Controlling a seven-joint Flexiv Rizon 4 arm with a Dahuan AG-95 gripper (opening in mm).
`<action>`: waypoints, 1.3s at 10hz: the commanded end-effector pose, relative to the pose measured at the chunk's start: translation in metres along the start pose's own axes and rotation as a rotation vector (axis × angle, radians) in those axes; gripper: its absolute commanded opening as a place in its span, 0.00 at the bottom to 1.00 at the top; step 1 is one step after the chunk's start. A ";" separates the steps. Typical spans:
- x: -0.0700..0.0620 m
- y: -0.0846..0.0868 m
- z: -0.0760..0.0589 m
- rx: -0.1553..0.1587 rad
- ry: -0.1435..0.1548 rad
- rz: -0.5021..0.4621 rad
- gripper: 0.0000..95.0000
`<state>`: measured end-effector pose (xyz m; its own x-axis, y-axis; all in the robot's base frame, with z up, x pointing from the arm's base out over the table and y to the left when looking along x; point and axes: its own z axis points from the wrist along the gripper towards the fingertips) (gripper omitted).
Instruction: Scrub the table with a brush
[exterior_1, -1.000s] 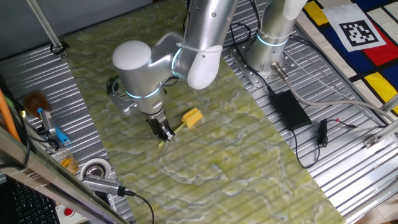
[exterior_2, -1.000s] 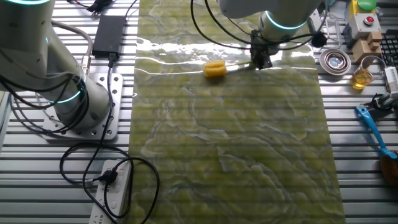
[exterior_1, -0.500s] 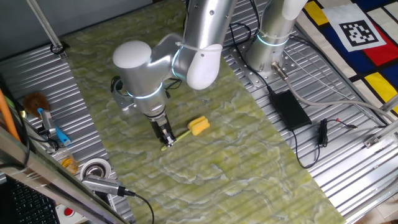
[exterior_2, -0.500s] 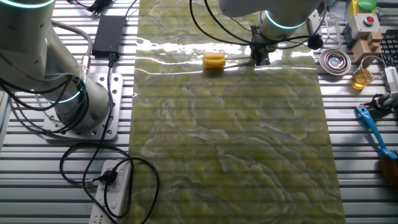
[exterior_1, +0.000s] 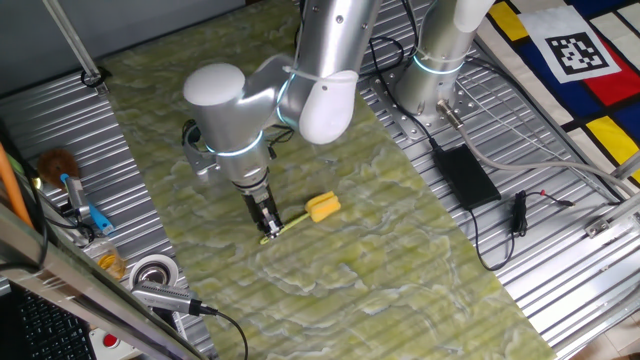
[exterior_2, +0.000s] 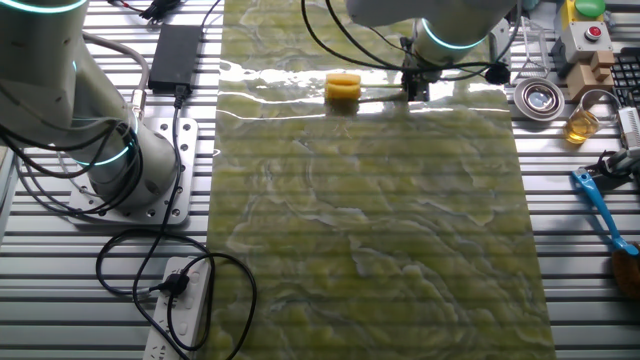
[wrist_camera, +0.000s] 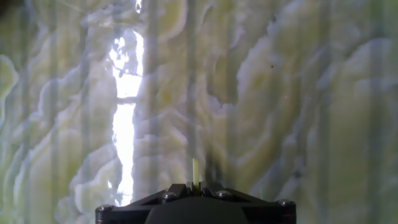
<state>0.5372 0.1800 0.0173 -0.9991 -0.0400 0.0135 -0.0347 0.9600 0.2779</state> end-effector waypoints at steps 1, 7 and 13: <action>-0.001 -0.008 0.000 0.032 0.003 -0.087 0.00; -0.002 -0.035 -0.008 0.124 0.031 -0.298 0.00; 0.000 -0.066 -0.021 0.165 0.040 -0.424 0.00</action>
<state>0.5401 0.1140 0.0193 -0.8996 -0.4357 -0.0283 -0.4359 0.8927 0.1144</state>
